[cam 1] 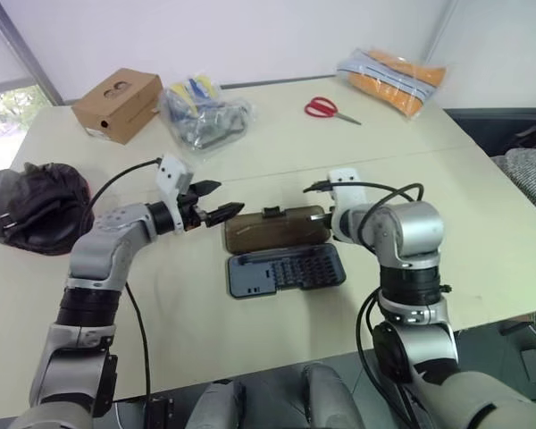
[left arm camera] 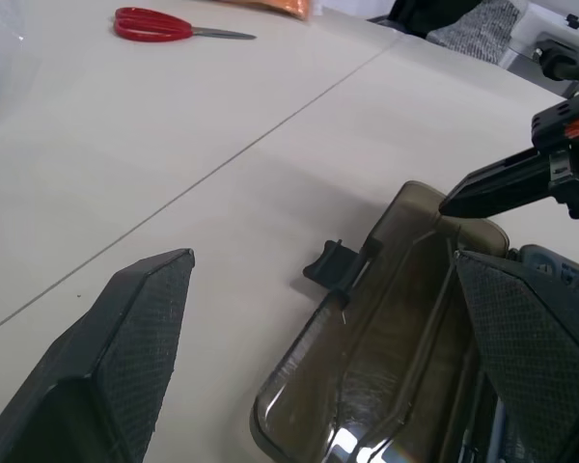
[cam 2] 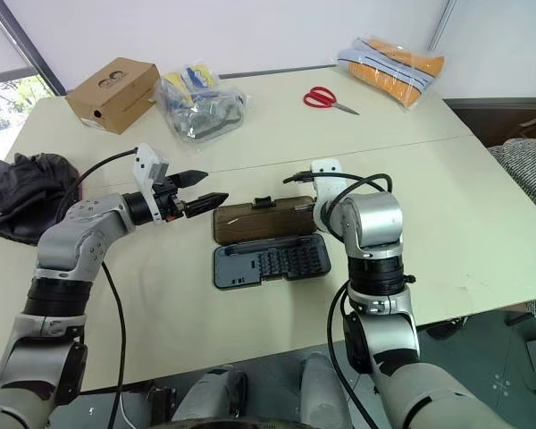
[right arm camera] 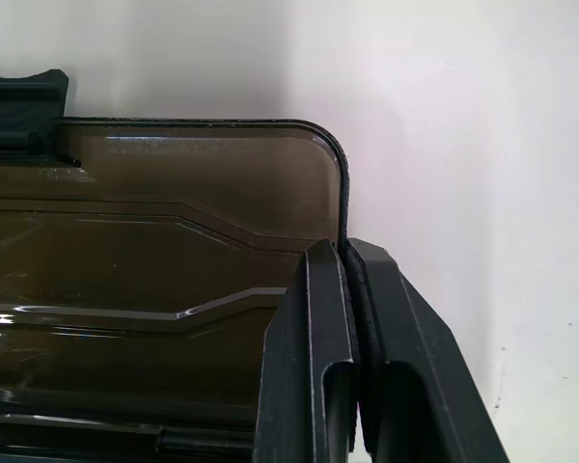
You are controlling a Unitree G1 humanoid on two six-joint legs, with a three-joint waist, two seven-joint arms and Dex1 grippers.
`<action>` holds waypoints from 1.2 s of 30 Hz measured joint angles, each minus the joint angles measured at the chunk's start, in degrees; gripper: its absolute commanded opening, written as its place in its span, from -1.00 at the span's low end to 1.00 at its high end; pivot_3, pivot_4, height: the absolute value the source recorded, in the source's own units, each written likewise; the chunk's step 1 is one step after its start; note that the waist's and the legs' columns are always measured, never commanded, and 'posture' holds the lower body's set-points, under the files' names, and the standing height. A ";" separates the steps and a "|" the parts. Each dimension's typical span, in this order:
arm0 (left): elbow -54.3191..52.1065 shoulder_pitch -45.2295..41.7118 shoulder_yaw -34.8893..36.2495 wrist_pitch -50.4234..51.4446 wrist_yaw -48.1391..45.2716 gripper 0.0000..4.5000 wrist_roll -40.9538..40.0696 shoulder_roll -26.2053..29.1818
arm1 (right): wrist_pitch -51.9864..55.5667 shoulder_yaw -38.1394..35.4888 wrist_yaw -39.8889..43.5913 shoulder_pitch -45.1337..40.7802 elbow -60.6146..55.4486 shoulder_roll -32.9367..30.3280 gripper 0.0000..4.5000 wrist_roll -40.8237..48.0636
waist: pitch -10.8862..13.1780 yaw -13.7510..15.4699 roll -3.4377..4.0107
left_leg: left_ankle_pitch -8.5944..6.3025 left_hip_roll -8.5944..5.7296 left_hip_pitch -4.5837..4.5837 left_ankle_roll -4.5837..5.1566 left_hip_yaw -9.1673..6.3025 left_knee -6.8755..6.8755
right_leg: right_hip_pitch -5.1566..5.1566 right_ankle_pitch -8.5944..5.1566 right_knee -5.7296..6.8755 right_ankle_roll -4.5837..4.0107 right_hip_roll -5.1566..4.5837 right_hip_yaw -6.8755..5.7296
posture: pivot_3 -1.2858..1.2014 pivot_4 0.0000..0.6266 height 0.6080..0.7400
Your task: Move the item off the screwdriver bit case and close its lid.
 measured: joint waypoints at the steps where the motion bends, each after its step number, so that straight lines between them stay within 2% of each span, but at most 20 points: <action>1: 0.00 0.00 0.00 -0.01 -0.03 1.00 0.00 0.00 | 0.00 0.15 0.01 0.27 -0.23 0.00 -0.99 0.40 | 0.00 0.00 0.00 | 0.00 0.00 0.00 0.00 0.00 0.00 | 0.00 0.00 0.00 0.00 0.00 0.00 | 0.03 -0.52 1.00; 18: -0.38 0.24 -0.02 -0.09 0.00 1.00 0.10 0.02 | 0.00 1.41 -1.27 3.47 -3.58 -1.45 -0.99 4.95 | 0.00 0.10 0.00 | 0.00 -0.01 0.00 0.00 0.00 0.00 | 0.00 0.00 -0.01 0.00 0.00 0.00 | 0.03 -0.52 1.00; 32: -1.32 0.60 -0.02 -0.08 0.03 1.00 0.11 0.29 | 0.00 0.46 -5.51 6.10 -6.64 -3.94 -0.99 11.28 | 0.00 0.93 0.00 | 0.00 -0.03 0.00 0.00 0.02 0.03 | 0.02 0.00 -0.01 0.00 -0.02 0.00 | 0.03 -0.52 1.00; 35: -1.38 0.61 -0.02 -0.03 -0.11 1.00 0.09 0.39 | 0.01 0.32 -6.81 6.30 -6.61 -4.26 -0.61 12.73 | 0.00 1.26 0.00 | 0.00 -0.03 0.00 0.00 0.03 0.03 | 0.02 0.00 -0.02 0.00 -0.02 0.00 | 0.03 -0.52 1.00; 36: -1.42 0.67 -0.03 0.07 -0.26 1.00 0.07 0.57 | 0.00 0.25 -7.22 6.38 -6.61 -4.45 -0.38 13.04 | 0.00 1.29 0.00 | 0.00 -0.03 0.00 0.00 0.04 0.03 | 0.02 0.00 -0.02 0.00 -0.02 0.00 | 0.03 -0.52 1.00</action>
